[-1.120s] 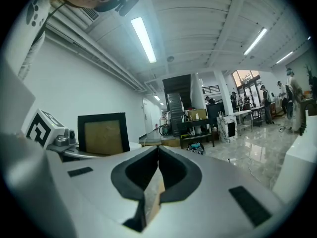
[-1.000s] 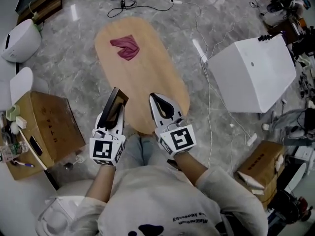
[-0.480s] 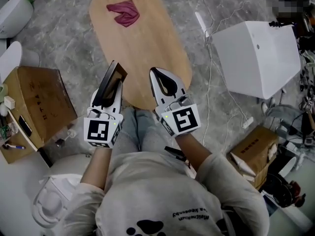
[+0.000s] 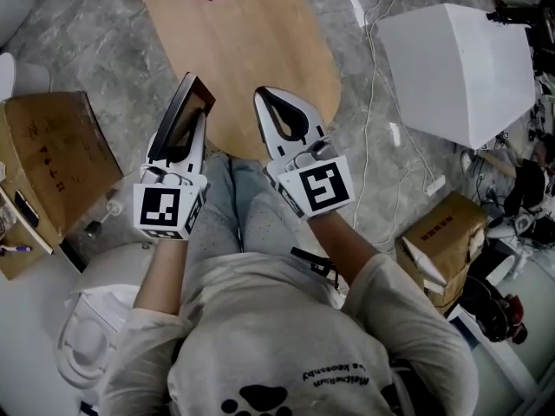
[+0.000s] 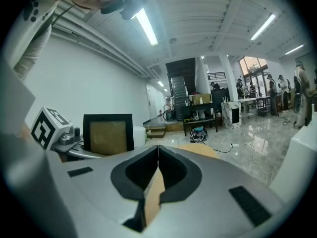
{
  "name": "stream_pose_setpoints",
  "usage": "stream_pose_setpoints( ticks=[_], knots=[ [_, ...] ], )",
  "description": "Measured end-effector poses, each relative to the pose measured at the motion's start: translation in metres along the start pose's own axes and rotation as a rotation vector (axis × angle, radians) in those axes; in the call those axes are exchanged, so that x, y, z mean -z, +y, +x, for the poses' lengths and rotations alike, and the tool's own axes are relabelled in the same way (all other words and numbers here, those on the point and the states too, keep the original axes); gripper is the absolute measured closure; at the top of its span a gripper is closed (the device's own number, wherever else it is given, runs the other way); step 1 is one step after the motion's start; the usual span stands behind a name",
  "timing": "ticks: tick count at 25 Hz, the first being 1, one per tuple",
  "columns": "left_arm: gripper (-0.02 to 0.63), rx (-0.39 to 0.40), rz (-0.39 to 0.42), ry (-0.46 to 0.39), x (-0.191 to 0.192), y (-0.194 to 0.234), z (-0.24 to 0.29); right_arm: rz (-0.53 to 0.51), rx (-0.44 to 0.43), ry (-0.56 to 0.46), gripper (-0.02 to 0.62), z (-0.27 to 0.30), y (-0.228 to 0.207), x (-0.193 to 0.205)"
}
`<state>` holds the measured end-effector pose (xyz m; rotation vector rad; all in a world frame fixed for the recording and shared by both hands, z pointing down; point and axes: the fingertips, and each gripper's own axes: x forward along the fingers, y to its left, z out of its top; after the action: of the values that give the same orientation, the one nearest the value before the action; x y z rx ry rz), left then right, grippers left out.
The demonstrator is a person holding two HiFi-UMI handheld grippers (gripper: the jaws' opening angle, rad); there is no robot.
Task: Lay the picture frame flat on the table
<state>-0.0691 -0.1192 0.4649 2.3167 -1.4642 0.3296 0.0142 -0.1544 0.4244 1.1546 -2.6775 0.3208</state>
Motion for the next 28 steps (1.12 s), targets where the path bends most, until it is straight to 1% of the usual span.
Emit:
stream_pose_setpoints(
  ticks=[3, 6, 13, 18, 22, 28],
  knots=[
    [0.588, 0.007, -0.014, 0.016, 0.020, 0.003, 0.003, -0.003, -0.008, 0.016, 0.584, 0.003, 0.004, 0.016],
    [0.588, 0.006, -0.009, 0.031, 0.036, 0.005, 0.008, 0.000, -0.022, 0.031, 0.584, 0.006, 0.008, 0.031],
    [0.588, 0.021, -0.023, 0.060, 0.067, 0.002, 0.021, -0.016, -0.077, 0.078, 0.584, 0.014, 0.013, 0.062],
    [0.588, 0.037, -0.056, 0.081, 0.090, 0.001, 0.029, -0.025, -0.128, 0.113, 0.583, 0.025, 0.020, 0.088],
    [0.588, 0.046, -0.073, 0.100, 0.107, 0.001, 0.037, -0.017, -0.152, 0.139, 0.583, 0.033, 0.022, 0.111],
    [0.588, 0.082, -0.064, 0.135, 0.132, 0.001, 0.044, -0.003, -0.173, 0.162, 0.583, 0.038, 0.027, 0.140]
  ],
)
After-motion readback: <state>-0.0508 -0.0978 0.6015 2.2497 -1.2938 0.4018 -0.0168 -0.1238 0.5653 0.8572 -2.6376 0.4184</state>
